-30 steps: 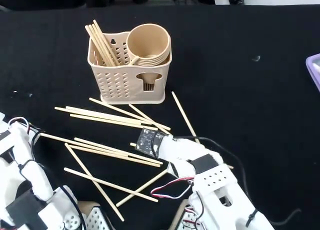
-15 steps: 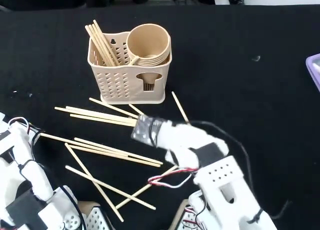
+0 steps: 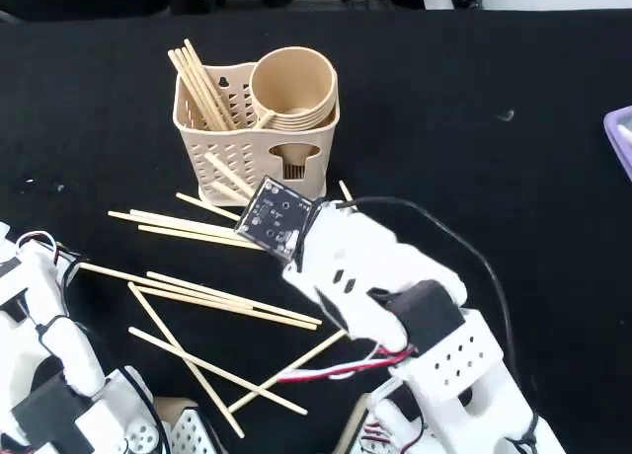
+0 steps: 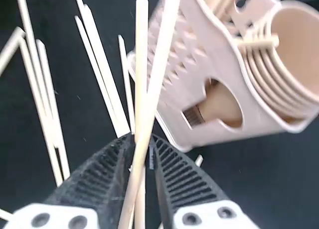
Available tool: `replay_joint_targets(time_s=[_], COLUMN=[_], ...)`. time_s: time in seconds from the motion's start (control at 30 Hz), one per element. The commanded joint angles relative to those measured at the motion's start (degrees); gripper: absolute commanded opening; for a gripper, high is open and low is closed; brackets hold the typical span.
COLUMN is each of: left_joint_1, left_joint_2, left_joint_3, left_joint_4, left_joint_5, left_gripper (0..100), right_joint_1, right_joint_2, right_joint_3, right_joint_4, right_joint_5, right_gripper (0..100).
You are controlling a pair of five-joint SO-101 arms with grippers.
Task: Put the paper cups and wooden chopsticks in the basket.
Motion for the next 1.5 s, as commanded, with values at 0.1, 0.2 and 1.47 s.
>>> replay_joint_targets(time_s=[0.1,0.2,1.47], left_joint_1=[-0.5,-0.3,-0.6], left_joint_2=[-0.9,-0.9,-0.9], left_joint_3=[-1.8,-1.8,-1.8], left_joint_4=[-1.0,-1.0,-1.0], left_joint_5=[-0.4,-0.4,-0.4], left_gripper=[19,19,19], right_joint_1=[-3.8,-4.0,-10.4], right_joint_2=[6.7,11.5,28.5], right_joint_3=[-4.5,-9.8,17.7], right_joint_4=[-6.5,-10.6,-29.9], right_joint_5=[-2.0,-7.2,-10.2], right_gripper=[1.1,1.1,12.3])
